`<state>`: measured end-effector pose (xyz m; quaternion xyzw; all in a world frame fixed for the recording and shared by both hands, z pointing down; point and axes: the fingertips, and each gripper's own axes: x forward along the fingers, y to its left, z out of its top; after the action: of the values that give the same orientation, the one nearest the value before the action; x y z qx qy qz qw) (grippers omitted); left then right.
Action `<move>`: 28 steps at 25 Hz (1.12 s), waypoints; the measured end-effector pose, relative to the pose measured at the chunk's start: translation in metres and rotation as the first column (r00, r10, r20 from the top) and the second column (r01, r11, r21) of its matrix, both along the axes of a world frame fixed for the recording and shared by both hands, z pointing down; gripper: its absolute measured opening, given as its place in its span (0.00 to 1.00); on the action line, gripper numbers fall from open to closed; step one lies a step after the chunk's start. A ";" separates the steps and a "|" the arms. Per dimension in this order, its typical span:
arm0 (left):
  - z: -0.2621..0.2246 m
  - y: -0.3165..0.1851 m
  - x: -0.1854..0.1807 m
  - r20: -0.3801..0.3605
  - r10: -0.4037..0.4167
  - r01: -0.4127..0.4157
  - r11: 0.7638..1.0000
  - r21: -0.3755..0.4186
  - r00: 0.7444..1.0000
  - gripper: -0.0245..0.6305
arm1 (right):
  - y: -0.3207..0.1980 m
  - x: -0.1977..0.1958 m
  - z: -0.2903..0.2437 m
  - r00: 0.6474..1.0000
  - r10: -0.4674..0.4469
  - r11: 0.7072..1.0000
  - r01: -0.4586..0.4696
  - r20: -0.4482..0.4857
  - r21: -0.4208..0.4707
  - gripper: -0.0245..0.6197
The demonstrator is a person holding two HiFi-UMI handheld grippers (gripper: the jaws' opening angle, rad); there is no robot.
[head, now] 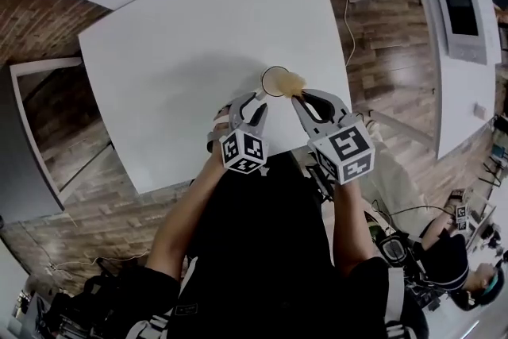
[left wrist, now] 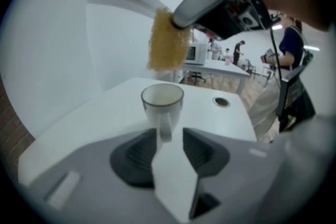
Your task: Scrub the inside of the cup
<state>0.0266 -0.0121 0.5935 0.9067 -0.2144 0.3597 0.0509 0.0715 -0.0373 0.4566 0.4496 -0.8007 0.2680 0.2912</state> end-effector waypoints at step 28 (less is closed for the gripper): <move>-0.274 0.044 -0.046 -0.519 -0.191 0.366 0.894 0.258 0.833 0.04 | 0.109 0.021 -0.168 0.922 0.267 0.746 -0.382 0.281 0.546 0.09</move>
<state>-0.0192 0.0314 0.3191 0.9196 -0.3868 0.0680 -0.0055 0.0920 0.0714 0.2888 0.6235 -0.7762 0.0927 0.0099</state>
